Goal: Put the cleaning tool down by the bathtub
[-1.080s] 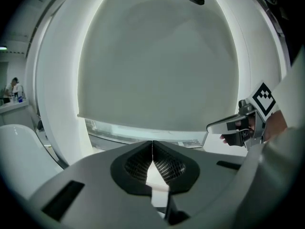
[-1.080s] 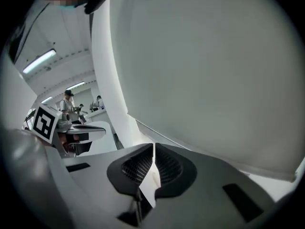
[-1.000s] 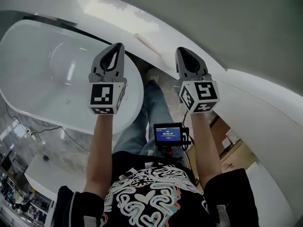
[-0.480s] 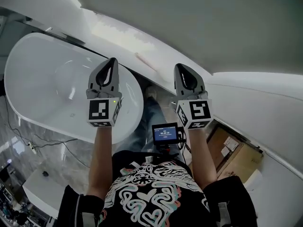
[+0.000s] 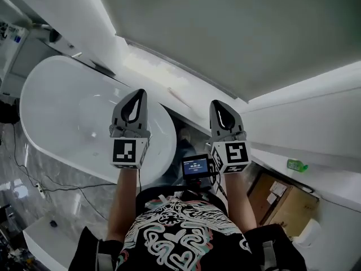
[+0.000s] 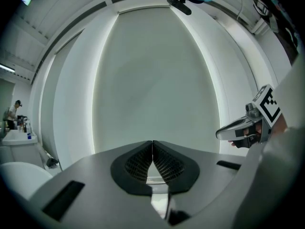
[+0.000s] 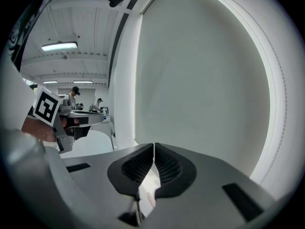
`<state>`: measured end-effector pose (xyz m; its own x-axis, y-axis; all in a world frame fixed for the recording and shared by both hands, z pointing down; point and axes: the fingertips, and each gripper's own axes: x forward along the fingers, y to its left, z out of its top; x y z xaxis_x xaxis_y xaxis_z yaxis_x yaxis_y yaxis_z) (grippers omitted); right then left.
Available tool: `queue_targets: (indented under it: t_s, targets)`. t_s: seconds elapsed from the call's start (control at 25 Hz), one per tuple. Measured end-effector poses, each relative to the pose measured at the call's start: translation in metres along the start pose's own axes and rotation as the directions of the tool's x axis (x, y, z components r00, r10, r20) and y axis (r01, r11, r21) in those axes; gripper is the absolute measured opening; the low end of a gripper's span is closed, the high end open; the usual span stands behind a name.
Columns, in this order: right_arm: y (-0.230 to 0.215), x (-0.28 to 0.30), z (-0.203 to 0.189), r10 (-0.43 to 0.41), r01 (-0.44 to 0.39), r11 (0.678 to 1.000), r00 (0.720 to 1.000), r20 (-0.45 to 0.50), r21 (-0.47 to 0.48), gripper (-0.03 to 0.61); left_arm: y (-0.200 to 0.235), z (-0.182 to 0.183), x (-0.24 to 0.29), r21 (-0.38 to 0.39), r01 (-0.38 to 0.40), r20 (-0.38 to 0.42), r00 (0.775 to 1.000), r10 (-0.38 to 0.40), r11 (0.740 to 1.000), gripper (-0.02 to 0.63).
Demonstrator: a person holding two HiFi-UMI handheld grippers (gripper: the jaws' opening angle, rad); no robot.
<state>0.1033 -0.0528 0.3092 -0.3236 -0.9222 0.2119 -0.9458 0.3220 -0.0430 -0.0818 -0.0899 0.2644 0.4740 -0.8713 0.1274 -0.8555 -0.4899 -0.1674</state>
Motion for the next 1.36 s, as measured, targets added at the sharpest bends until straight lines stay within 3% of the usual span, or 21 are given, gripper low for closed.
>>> queue_targets:
  t_s: [0.2, 0.36, 0.6, 0.96, 1.12, 1.36]
  targets:
    - [0.002, -0.031, 0.015, -0.012, 0.010, 0.999, 0.998, 0.055, 0.031, 0.034, -0.021, 0.031, -0.030, -0.050, 0.051, 0.098, 0.994, -0.046, 0.997, 0.017]
    - [0.008, -0.040, 0.018, -0.026, 0.025, 0.999, 0.998, 0.056, 0.025, 0.032, -0.024, 0.036, -0.045, -0.081, 0.055, 0.109, 0.993, -0.046, 0.995, 0.017]
    - [0.010, -0.055, 0.029, -0.026, 0.026, 1.000, 0.995, 0.097, 0.004, 0.029, -0.032, 0.056, -0.060, -0.044, 0.045, 0.161, 0.986, -0.037, 0.998, 0.017]
    - [0.024, -0.057, 0.034, 0.001, 0.001, 1.000, 0.994, 0.113, -0.018, 0.029, -0.022, 0.066, -0.072, -0.041, 0.001, 0.167, 0.986, 0.006, 0.999, 0.017]
    - [0.024, -0.057, 0.040, 0.000, 0.003, 1.000, 0.992, 0.126, -0.020, 0.029, -0.021, 0.067, -0.073, 0.009, -0.015, 0.160, 0.987, 0.014, 1.000, 0.017]
    - [0.018, -0.060, 0.047, -0.012, 0.015, 1.000, 0.990, 0.142, -0.025, 0.029, -0.029, 0.065, -0.070, 0.016, -0.003, 0.143, 0.990, 0.000, 1.000, 0.017]
